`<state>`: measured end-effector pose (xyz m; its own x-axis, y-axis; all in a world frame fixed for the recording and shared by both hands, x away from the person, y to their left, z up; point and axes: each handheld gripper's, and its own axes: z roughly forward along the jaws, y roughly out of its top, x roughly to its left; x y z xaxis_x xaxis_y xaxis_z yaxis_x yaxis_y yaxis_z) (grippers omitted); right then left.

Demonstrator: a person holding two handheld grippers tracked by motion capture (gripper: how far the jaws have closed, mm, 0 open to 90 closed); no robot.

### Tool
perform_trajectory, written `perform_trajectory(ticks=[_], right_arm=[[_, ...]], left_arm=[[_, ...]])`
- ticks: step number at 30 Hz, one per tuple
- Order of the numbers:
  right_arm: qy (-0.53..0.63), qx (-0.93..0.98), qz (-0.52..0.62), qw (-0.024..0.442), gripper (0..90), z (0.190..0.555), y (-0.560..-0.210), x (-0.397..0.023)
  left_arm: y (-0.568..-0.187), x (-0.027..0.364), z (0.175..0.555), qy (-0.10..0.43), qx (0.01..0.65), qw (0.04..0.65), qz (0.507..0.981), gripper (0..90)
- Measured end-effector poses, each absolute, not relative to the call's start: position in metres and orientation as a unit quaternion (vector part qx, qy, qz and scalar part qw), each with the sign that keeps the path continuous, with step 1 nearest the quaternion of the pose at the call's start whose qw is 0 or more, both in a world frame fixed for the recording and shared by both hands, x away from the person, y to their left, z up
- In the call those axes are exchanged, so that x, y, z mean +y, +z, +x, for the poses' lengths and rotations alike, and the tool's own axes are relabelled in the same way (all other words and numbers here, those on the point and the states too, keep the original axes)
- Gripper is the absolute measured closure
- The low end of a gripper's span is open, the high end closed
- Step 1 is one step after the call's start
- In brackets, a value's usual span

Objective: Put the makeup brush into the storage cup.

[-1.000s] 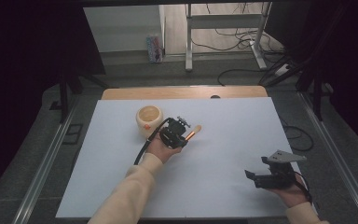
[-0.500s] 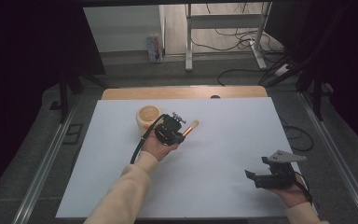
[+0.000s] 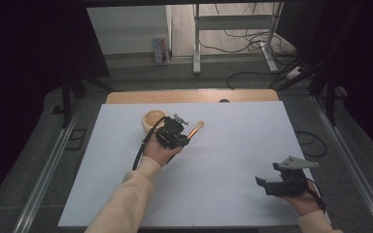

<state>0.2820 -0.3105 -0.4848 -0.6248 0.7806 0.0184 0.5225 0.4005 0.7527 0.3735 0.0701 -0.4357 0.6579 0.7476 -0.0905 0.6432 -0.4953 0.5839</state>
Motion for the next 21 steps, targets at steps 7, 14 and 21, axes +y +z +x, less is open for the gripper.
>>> perform_trajectory(ticks=[7, 14, 21], right_arm=[[0.375, 0.820, 0.397, 0.172, 13.3, 0.282, -0.485, -0.310], [0.375, 0.820, 0.398, 0.172, 13.3, 0.282, -0.485, -0.310], [0.375, 0.820, 0.397, 0.172, 13.3, 0.282, -0.485, -0.310]], left_arm=[[-0.433, 0.074, 0.373, 0.090, 0.405, 0.312, 0.855, 78.3], [-0.429, 0.079, 0.371, 0.091, 0.406, 0.328, 0.848, 78.3], [-0.424, 0.088, 0.370, 0.093, 0.405, 0.343, 0.842, 78.3]])
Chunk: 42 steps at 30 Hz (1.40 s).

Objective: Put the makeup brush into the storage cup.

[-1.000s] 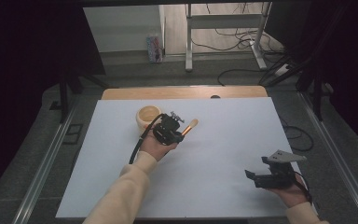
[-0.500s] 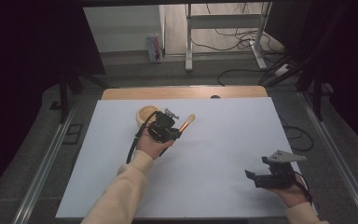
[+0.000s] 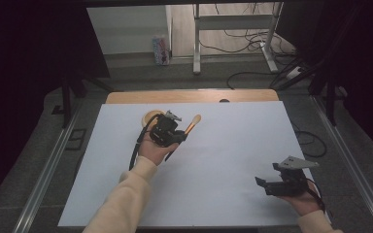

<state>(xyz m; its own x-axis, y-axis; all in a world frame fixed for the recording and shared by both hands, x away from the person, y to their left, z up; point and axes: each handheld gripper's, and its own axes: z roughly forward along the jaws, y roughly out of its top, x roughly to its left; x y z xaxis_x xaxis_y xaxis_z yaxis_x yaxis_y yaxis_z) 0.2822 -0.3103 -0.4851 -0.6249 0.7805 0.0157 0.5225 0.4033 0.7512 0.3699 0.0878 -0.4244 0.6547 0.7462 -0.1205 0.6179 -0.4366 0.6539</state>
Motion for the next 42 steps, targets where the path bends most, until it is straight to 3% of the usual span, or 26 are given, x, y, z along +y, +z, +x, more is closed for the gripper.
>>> perform_trajectory(ticks=[42], right_arm=[[0.371, 0.821, 0.397, 0.175, 13.4, 0.282, -0.485, -0.310]], left_arm=[[-0.409, 0.123, 0.363, 0.114, 0.422, 0.426, 0.792, 78.3]])
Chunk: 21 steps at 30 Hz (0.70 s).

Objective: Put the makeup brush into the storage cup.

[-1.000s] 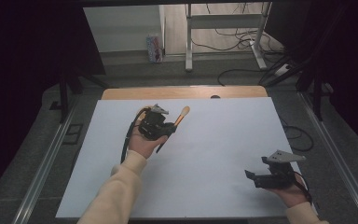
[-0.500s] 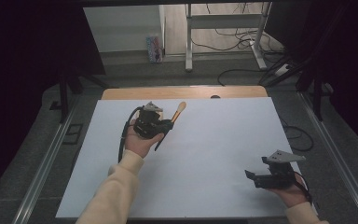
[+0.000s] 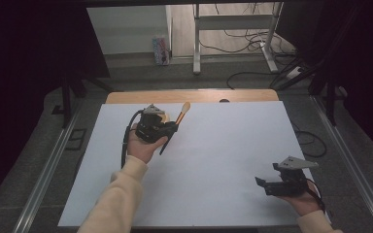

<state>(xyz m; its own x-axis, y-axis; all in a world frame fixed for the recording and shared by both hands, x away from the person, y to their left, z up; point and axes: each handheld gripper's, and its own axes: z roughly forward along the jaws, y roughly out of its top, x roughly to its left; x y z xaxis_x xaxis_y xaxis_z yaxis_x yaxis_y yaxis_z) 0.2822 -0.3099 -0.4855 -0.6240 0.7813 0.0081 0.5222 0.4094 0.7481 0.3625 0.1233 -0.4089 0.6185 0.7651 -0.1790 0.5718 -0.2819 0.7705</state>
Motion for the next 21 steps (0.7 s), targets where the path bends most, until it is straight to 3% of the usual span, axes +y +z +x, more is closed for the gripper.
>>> perform_trajectory(ticks=[21], right_arm=[[0.370, 0.820, 0.399, 0.177, 13.8, 0.282, -0.485, -0.310]], left_arm=[[-0.406, 0.138, 0.364, 0.111, 0.440, 0.459, 0.764, 78.3]])
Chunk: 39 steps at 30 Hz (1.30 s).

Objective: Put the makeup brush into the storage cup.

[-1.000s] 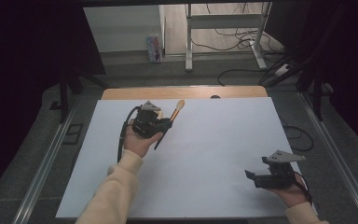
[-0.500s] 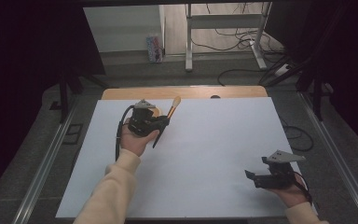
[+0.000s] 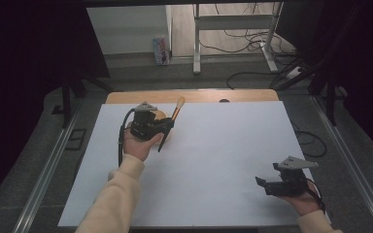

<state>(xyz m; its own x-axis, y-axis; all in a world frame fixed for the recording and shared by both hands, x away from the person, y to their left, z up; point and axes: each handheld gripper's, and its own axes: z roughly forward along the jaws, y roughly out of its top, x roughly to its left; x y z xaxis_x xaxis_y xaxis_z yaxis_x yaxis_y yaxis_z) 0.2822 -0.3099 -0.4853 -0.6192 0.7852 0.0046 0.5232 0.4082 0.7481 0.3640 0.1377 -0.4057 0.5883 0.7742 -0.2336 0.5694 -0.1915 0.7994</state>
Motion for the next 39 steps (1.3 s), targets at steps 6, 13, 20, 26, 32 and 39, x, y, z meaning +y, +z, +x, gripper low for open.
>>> perform_trajectory(ticks=[6, 13, 20, 26, 32, 39], right_arm=[[0.370, 0.820, 0.399, 0.177, 13.9, 0.282, -0.485, -0.310], [0.369, 0.820, 0.399, 0.177, 13.8, 0.282, -0.485, -0.310], [0.369, 0.820, 0.399, 0.178, 13.9, 0.282, -0.485, -0.310], [0.370, 0.820, 0.399, 0.179, 13.8, 0.282, -0.485, -0.310], [0.375, 0.818, 0.396, 0.182, 13.8, 0.282, -0.484, -0.311], [0.380, 0.818, 0.390, 0.184, 13.7, 0.281, -0.483, -0.310]], left_arm=[[-0.406, 0.142, 0.365, 0.111, 0.446, 0.469, 0.754, 78.3], [-0.405, 0.147, 0.365, 0.115, 0.451, 0.481, 0.743, 78.3], [-0.404, 0.150, 0.365, 0.121, 0.453, 0.492, 0.734, 78.3], [-0.404, 0.152, 0.364, 0.129, 0.450, 0.498, 0.730, 78.3], [-0.404, 0.154, 0.365, 0.134, 0.451, 0.500, 0.726, 78.3], [-0.401, 0.156, 0.366, 0.144, 0.448, 0.502, 0.726, 78.3]])
